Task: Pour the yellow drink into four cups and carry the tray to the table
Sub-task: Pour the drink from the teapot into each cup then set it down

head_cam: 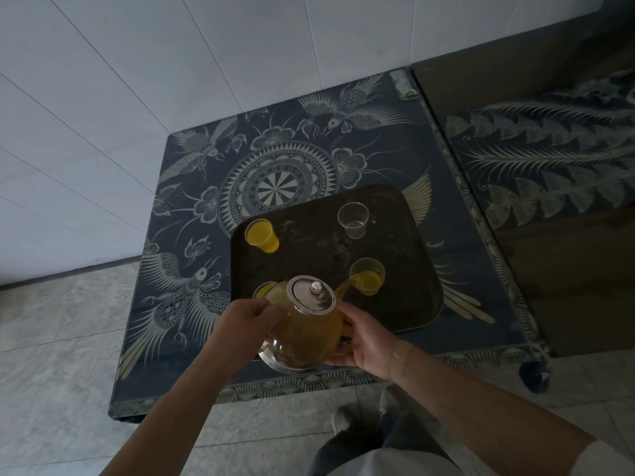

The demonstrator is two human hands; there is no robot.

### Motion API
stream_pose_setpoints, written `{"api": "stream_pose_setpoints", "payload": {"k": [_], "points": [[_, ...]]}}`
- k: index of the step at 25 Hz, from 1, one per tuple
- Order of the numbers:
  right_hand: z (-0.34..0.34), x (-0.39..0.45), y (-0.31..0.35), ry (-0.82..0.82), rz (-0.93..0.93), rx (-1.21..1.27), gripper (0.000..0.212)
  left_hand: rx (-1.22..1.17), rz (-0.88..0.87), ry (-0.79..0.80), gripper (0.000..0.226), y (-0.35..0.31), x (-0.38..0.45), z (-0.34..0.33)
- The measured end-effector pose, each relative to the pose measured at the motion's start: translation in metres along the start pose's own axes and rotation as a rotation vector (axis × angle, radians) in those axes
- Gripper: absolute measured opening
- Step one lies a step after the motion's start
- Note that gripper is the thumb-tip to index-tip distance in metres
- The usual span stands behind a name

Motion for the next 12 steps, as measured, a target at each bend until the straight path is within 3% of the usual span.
{"api": "stream_pose_setpoints", "payload": {"k": [12], "points": [[-0.0008, 0.0035, -0.0011, 0.019, -0.008, 0.010, 0.058, 0.047, -0.003, 0.014, 0.036, -0.0013, 0.0022, 0.0033]]}}
Point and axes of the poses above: each hand's wrist, its own x-axis towards the middle knuckle, its own z-axis out of the back of the hand, y = z × x, the point moved 3 cm from there along x, towards the middle knuckle, and after that the axes turned 2 degrees about z, right-handed, at the moved point
